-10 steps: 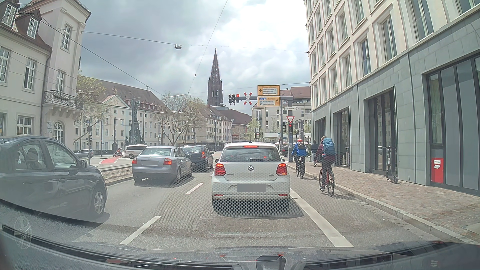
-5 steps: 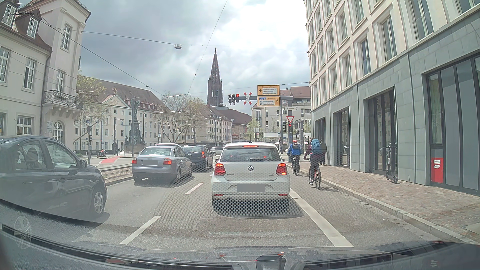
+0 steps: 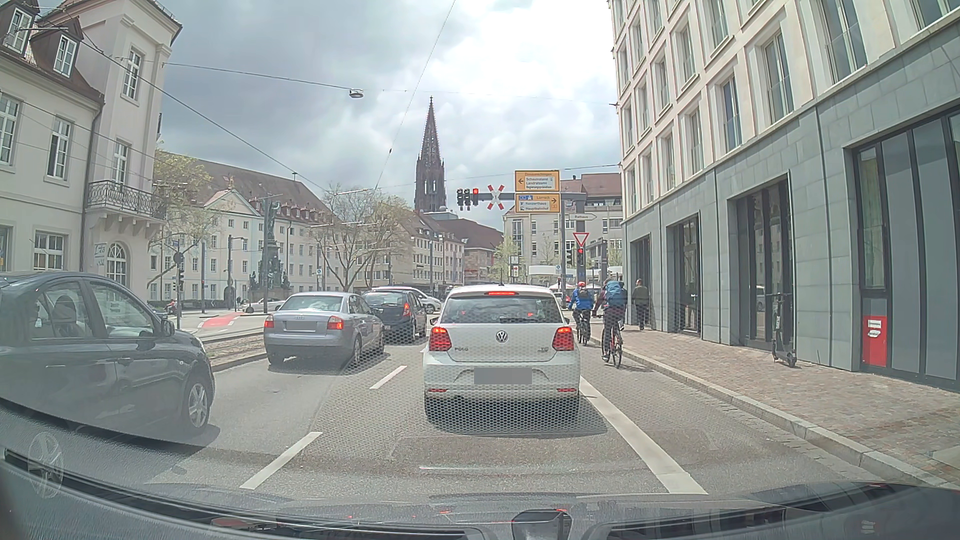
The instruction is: Follow the waypoints while adhering to traffic rules and regulations
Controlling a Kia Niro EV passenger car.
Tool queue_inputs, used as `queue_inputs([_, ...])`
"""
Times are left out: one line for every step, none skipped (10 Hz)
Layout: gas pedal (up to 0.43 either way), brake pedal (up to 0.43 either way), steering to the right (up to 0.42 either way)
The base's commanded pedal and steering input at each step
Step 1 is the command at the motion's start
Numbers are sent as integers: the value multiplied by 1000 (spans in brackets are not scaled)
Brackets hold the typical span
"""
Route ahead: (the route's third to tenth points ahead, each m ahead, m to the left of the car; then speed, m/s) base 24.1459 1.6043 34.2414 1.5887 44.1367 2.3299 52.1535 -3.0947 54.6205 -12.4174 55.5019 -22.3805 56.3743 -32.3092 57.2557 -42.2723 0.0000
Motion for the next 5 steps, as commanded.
queue_inputs([0,232,-8])
queue_inputs([0,232,-10])
queue_inputs([0,232,-14])
queue_inputs([0,232,-12])
queue_inputs([0,232,-8])
